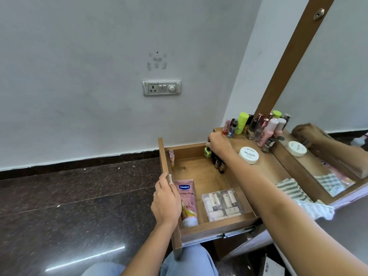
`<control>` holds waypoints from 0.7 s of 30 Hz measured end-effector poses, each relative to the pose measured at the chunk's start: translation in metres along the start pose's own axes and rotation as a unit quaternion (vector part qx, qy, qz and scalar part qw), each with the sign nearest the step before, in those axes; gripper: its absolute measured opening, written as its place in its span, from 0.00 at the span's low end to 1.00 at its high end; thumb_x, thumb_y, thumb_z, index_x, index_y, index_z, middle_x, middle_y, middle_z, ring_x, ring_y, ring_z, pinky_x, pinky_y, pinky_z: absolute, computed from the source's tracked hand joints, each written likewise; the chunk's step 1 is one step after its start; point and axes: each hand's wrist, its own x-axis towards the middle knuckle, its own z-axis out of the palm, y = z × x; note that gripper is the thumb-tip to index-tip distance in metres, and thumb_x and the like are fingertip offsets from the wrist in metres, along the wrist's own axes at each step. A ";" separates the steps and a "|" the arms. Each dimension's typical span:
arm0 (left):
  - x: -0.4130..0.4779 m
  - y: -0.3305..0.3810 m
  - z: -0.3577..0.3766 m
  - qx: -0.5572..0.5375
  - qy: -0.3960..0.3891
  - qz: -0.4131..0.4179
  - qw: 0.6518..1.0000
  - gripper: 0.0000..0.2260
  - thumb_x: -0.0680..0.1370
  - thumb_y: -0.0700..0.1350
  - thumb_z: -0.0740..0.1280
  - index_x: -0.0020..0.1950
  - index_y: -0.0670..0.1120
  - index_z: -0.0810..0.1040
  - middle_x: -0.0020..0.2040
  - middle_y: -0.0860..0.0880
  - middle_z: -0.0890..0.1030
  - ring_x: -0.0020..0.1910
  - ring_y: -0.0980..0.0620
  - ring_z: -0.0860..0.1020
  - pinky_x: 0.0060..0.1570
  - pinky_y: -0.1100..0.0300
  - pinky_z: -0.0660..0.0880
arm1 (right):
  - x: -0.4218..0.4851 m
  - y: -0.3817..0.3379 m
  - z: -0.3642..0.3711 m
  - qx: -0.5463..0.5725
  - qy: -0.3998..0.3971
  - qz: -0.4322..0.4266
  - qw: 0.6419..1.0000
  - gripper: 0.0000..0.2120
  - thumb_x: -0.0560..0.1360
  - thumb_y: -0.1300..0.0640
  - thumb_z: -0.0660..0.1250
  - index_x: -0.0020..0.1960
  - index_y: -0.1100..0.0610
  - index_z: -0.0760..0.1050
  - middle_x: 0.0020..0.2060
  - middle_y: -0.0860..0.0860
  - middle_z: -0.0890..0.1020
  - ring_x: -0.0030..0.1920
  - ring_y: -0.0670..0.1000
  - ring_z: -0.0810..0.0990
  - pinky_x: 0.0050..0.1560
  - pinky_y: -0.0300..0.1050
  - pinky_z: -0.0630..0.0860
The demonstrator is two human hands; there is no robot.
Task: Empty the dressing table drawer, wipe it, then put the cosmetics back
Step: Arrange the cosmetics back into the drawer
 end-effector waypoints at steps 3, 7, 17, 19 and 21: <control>0.001 0.000 0.001 -0.001 0.001 -0.002 1.000 0.16 0.82 0.49 0.58 0.70 0.51 0.66 0.61 0.49 0.78 0.48 0.51 0.80 0.36 0.60 0.73 | 0.004 0.000 0.007 -0.072 -0.012 -0.008 0.997 0.09 0.77 0.58 0.66 0.50 0.64 0.78 0.46 0.58 0.83 0.48 0.57 0.82 0.44 0.47 0.77; 0.001 -0.001 0.001 0.001 0.001 -0.004 1.000 0.16 0.82 0.48 0.57 0.70 0.51 0.66 0.61 0.49 0.78 0.48 0.50 0.80 0.36 0.57 0.76 | 0.004 0.000 0.016 -0.138 -0.024 -0.005 0.990 0.05 0.77 0.58 0.67 0.48 0.60 0.79 0.44 0.56 0.83 0.46 0.56 0.82 0.44 0.47 0.79; 0.000 0.000 0.000 0.002 0.002 -0.004 1.000 0.16 0.82 0.49 0.58 0.70 0.51 0.66 0.61 0.49 0.77 0.49 0.50 0.80 0.37 0.57 0.76 | -0.007 -0.005 0.016 -0.254 -0.035 -0.009 0.967 0.08 0.75 0.63 0.64 0.52 0.55 0.76 0.46 0.51 0.82 0.47 0.54 0.83 0.47 0.47 0.76; 0.000 0.001 0.000 0.003 0.003 -0.006 1.000 0.16 0.82 0.49 0.58 0.70 0.51 0.66 0.61 0.49 0.77 0.49 0.50 0.80 0.38 0.56 0.77 | -0.007 -0.004 0.018 -0.257 -0.023 -0.017 0.966 0.09 0.75 0.64 0.63 0.54 0.56 0.75 0.48 0.52 0.82 0.48 0.54 0.83 0.47 0.46 0.76; 0.000 0.001 -0.001 0.007 0.002 -0.005 1.000 0.16 0.82 0.49 0.57 0.69 0.51 0.66 0.61 0.49 0.77 0.49 0.50 0.80 0.38 0.55 0.77 | -0.006 -0.004 0.019 -0.229 -0.017 -0.011 0.973 0.07 0.76 0.61 0.64 0.54 0.57 0.75 0.48 0.52 0.82 0.48 0.54 0.83 0.47 0.46 0.77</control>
